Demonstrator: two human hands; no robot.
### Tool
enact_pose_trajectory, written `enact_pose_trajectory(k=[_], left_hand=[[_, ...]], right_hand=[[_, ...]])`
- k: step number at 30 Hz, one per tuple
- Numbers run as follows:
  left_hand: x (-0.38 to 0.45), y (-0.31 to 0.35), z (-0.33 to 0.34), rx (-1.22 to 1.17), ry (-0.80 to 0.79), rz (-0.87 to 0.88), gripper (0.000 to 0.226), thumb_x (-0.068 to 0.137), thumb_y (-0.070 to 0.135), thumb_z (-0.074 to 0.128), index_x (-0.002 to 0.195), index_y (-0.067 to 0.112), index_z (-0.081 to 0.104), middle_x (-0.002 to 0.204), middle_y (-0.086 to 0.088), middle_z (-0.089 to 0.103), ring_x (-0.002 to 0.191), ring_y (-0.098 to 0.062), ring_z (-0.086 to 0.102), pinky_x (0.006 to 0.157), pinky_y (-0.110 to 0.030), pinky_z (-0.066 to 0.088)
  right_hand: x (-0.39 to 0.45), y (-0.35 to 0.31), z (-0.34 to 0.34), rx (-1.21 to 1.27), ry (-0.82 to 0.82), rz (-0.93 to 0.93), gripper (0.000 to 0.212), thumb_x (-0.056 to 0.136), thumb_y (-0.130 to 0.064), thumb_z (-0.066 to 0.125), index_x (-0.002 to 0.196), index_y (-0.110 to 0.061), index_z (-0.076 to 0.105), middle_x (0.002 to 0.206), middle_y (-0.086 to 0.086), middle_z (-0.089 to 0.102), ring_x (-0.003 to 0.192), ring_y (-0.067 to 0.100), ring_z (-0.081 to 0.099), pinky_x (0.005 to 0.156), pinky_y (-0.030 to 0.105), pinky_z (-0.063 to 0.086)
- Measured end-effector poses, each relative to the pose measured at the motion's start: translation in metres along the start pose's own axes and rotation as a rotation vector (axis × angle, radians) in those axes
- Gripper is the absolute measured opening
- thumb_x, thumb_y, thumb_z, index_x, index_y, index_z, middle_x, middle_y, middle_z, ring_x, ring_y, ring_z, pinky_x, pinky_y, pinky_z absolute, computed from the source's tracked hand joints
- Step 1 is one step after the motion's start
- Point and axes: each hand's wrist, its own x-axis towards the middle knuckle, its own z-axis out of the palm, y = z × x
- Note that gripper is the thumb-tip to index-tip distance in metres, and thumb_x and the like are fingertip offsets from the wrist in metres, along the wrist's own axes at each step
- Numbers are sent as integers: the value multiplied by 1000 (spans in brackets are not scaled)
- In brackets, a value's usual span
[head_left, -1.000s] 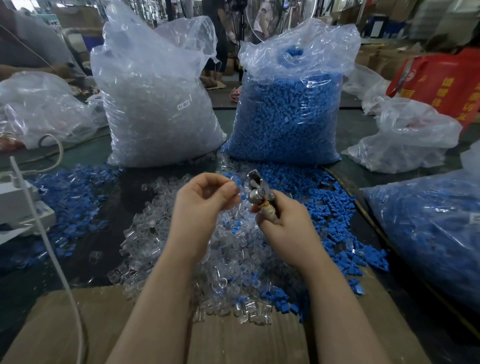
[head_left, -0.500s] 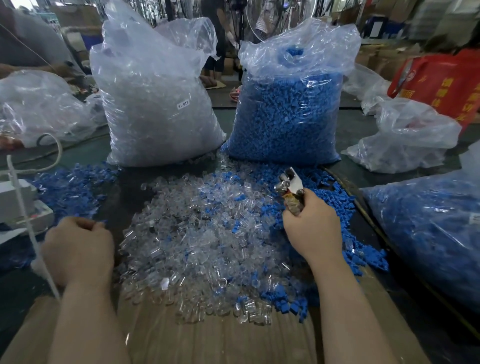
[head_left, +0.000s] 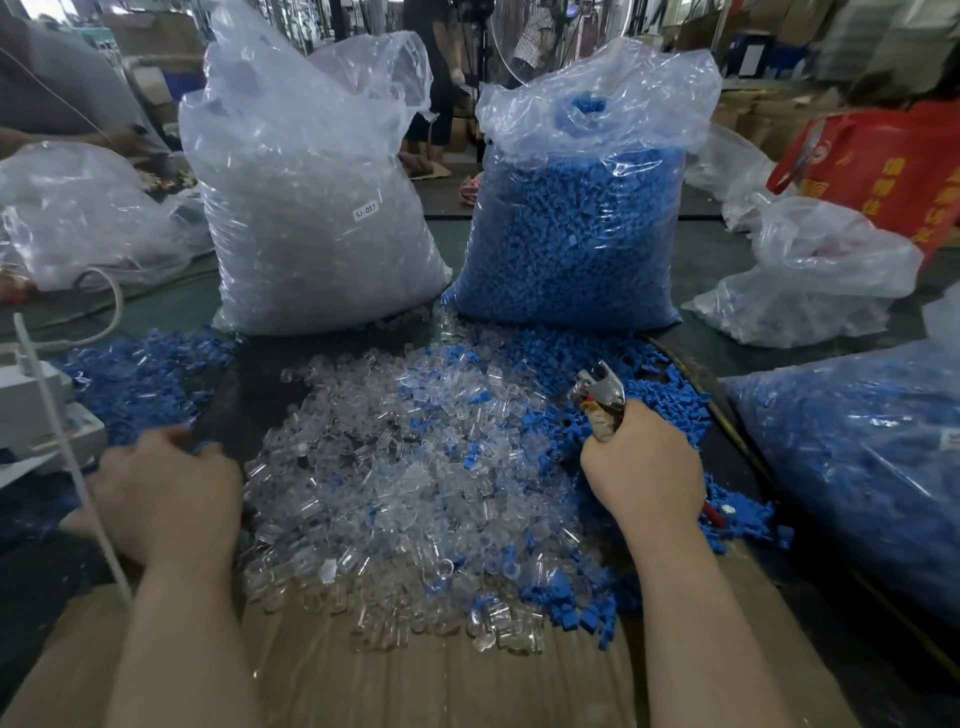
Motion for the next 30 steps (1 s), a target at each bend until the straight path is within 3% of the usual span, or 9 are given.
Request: enact_pose_trajectory(k=[3,6,8,11,15,19,23,27,30], left_hand=[[-5,21,-2,32,-51,189,34,89,38,66,119,21,66,125,-24,56,118,-44,47,101,-56,34],[-17,39,0,-84,-381,319,49,85,58,63,126,31,60,131,-13,57,117,-37,54,104,-57,39],[-30,48,4,-70,-609,381,70,78,72,58,137,36,48,145,-13,44,127,-38,48,108,-60,35],[-50,60,9,41,-752,530,90,65,85,46,145,44,35,159,-5,21,142,-38,26,115,-63,23],[-65,72,10,117,-782,670,77,73,81,52,142,52,34,157,2,26,144,-35,19,115,-58,17],[-80,81,10,70,-761,784,57,84,59,63,136,46,45,146,-1,40,136,-28,37,115,-53,29],[-85,85,13,-107,-760,792,30,84,37,74,112,38,63,119,4,51,108,-16,55,98,-34,46],[-88,85,14,-187,-689,777,14,86,29,72,97,36,67,100,12,55,89,-5,56,79,-26,47],[-90,85,14,-245,-673,759,8,86,31,71,88,37,66,91,16,61,83,1,56,68,-23,44]], right_hand=[[-3,-2,0,-78,-35,9,14,89,-27,55,94,-14,51,98,8,57,67,25,44,58,32,33],[-5,-4,2,-123,-118,18,18,92,-30,55,101,-14,52,111,10,52,70,26,42,63,34,35],[-5,-5,3,-158,-164,10,18,92,-31,56,100,-16,51,112,9,51,68,24,41,63,33,35],[-6,-6,4,-184,-174,-5,19,91,-32,57,93,-19,43,105,6,52,68,23,42,62,33,34],[-6,-7,5,-181,-155,-12,20,91,-33,57,92,-20,41,92,2,46,58,15,33,59,32,31],[-7,-9,7,-173,-133,-73,20,91,-31,59,102,-18,49,106,4,54,73,24,48,64,33,33],[-8,-12,9,-157,-110,-74,17,90,-28,58,90,-20,43,90,1,52,69,22,41,61,33,32],[-7,-10,9,-167,-105,-71,16,91,-26,57,104,-17,52,107,4,54,68,23,41,61,33,32],[-7,-11,9,-162,-120,-86,13,91,-26,57,99,-18,51,101,3,50,68,23,40,61,33,31]])
